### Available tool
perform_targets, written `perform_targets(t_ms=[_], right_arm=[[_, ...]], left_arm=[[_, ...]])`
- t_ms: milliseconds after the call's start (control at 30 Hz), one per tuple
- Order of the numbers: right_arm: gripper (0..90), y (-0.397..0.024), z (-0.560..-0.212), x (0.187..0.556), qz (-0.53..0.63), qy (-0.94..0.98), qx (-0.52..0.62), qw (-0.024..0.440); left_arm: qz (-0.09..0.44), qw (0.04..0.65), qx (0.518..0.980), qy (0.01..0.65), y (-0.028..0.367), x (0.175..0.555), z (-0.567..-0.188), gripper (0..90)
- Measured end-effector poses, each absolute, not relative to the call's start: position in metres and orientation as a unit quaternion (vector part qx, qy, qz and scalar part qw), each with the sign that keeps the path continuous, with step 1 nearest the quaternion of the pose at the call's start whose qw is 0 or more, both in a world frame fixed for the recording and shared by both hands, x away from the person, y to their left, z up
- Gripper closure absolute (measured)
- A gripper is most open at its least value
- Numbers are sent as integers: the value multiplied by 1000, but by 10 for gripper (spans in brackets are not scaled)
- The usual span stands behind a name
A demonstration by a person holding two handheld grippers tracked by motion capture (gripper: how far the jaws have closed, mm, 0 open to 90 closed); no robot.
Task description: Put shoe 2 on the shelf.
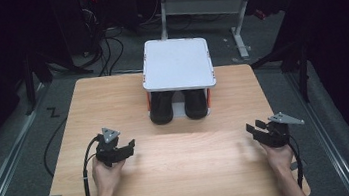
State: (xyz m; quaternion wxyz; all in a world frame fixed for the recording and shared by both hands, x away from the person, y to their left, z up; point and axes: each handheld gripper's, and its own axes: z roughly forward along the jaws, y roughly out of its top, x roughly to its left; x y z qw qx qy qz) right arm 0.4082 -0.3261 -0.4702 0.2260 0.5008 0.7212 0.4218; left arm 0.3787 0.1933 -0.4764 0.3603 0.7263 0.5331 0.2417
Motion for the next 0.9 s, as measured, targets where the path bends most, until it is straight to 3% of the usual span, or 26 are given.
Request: perform_targets(t_ms=[900], right_arm=[[484,-303,-499,438,360,749,507,227]], left_arm=[[252,322,727,551,184,404,-503,327]])
